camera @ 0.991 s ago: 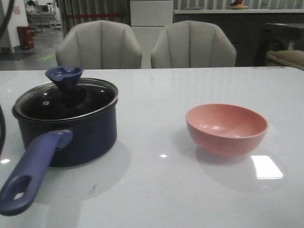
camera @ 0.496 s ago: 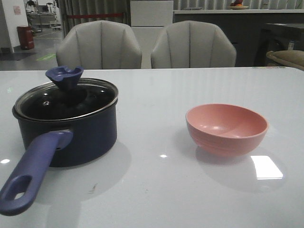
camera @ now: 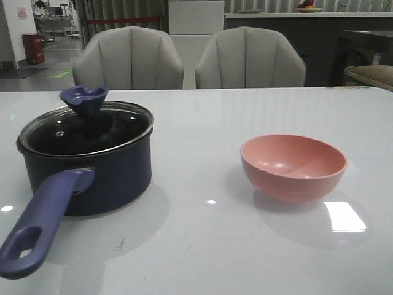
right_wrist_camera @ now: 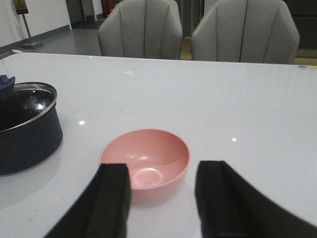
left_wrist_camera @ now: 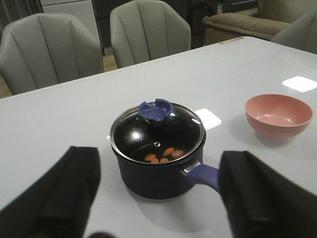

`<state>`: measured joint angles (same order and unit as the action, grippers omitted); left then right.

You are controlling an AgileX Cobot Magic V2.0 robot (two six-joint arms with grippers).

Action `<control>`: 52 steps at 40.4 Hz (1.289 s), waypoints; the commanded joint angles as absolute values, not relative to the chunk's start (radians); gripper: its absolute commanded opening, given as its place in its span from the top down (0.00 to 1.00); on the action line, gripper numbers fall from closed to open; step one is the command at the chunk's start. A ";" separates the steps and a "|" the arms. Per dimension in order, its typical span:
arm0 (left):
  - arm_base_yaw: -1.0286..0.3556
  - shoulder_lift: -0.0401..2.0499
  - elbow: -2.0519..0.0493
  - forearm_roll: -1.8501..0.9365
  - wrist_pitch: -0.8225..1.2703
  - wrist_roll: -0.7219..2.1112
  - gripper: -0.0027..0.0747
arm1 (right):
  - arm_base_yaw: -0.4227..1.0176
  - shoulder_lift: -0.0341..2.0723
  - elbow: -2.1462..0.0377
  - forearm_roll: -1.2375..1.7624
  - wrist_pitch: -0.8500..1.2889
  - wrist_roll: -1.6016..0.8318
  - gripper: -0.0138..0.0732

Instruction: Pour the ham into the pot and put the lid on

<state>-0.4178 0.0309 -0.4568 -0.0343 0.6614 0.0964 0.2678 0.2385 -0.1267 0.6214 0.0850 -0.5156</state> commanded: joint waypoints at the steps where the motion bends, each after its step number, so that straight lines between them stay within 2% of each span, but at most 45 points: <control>1: -0.425 -0.008 -0.432 -0.038 0.559 0.094 0.62 | 0.270 0.245 -0.156 0.628 0.018 -0.517 0.62; 3: -0.425 -0.017 -0.420 -0.038 0.554 0.094 0.80 | 0.270 0.245 -0.156 0.628 0.018 -0.517 0.70; 4: -0.425 -0.018 -0.418 -0.038 0.550 0.094 0.85 | 0.270 0.245 -0.156 0.628 0.018 -0.517 0.68; 7: -0.425 -0.018 -0.411 -0.038 0.547 0.094 0.77 | 0.270 0.245 -0.156 0.628 0.023 -0.517 0.67; 38: -0.416 -0.018 -0.369 -0.038 0.510 0.094 0.77 | 0.276 0.245 -0.156 0.628 0.023 -0.517 0.67; 52: -0.143 -0.024 -0.097 0.000 0.112 0.092 0.77 | 0.276 0.245 -0.156 0.628 0.023 -0.517 0.67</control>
<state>-0.1905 -0.0058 -0.1243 0.0000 0.2954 0.0964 0.2765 0.2385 -0.1267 0.6214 0.0873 -0.5156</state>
